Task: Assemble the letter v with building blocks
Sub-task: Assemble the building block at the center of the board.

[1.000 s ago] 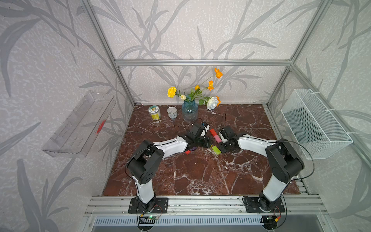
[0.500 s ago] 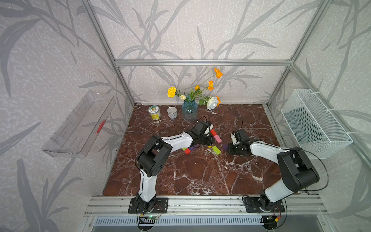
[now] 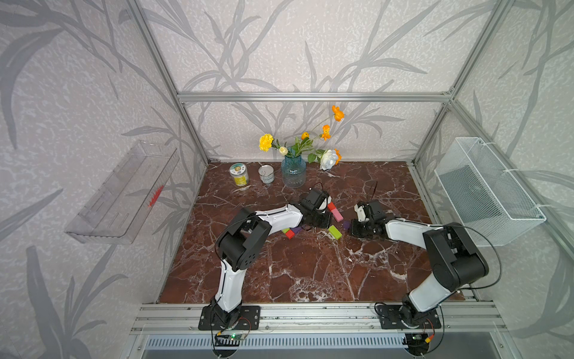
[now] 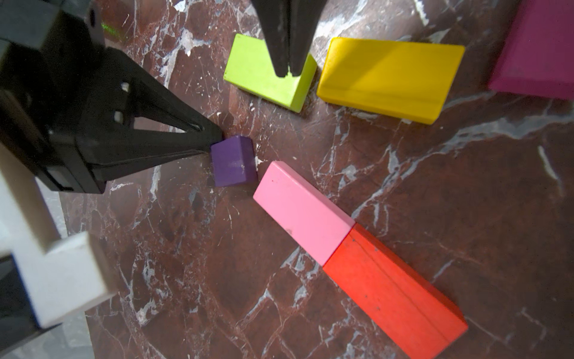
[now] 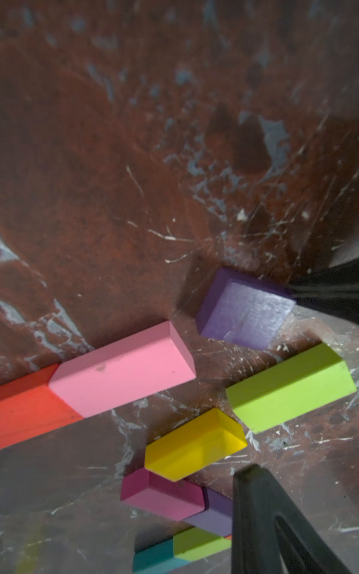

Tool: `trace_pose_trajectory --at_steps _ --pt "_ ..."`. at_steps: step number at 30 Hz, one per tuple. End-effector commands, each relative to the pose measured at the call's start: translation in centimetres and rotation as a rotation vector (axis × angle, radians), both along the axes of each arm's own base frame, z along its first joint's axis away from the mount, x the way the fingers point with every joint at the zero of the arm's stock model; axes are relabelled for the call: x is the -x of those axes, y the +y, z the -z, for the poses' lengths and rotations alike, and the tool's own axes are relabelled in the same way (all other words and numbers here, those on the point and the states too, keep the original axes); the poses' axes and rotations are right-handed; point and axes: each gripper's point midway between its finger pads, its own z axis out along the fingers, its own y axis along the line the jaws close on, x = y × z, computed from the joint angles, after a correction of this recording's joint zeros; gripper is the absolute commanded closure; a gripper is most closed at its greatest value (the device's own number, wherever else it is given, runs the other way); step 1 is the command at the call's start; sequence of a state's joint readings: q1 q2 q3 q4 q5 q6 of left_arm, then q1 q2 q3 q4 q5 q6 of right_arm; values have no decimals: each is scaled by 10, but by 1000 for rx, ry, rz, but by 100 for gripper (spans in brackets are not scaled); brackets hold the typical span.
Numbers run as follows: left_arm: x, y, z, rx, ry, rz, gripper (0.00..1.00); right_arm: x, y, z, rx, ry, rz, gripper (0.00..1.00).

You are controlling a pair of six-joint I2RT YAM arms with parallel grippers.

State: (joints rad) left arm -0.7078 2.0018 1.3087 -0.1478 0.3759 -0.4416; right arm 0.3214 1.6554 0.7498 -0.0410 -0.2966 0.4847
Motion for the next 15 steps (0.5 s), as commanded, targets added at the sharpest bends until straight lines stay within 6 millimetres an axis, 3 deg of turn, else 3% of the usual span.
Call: trace_pose_trajectory --at_steps 1,4,6,15 --pt "-2 -9 -2 1 -6 20 100 2 8 10 -54 33 4 98" --pt "0 -11 0 -3 -1 30 100 2 11 9 -75 31 4 98" --pt "1 -12 1 -6 2 34 100 5 11 19 -73 57 5 98" --pt "1 -15 3 -15 7 43 100 9 6 19 -45 61 4 98"
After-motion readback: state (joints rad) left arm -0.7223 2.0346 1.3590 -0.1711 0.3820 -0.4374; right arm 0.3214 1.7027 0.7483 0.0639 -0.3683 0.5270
